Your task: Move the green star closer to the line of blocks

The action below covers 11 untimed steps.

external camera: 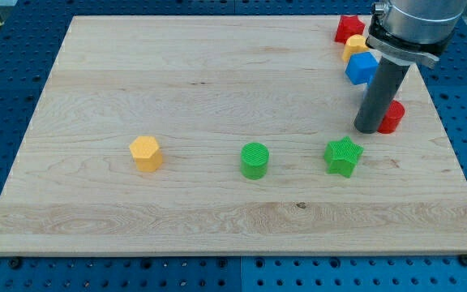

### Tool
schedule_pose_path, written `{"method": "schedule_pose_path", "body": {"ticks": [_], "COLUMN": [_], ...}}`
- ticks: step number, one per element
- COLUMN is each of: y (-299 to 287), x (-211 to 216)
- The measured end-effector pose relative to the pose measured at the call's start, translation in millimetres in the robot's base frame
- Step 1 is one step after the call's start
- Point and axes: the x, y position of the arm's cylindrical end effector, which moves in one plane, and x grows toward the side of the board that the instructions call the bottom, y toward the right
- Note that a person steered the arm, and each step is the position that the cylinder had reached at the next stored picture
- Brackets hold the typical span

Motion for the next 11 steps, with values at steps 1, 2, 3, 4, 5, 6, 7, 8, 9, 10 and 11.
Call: {"method": "schedule_pose_path", "body": {"ticks": [1,2,3,4,5,6,7,8,9,10,11], "y": [-26.3,-77.3,-119.8,-107.0,-87.2,-73.9,-47.1,-16.0,8.5,23.0,23.5], "x": [1.6,11.0,31.4,61.1,66.6,66.6,66.6,66.6,66.6,66.6,66.6]}}
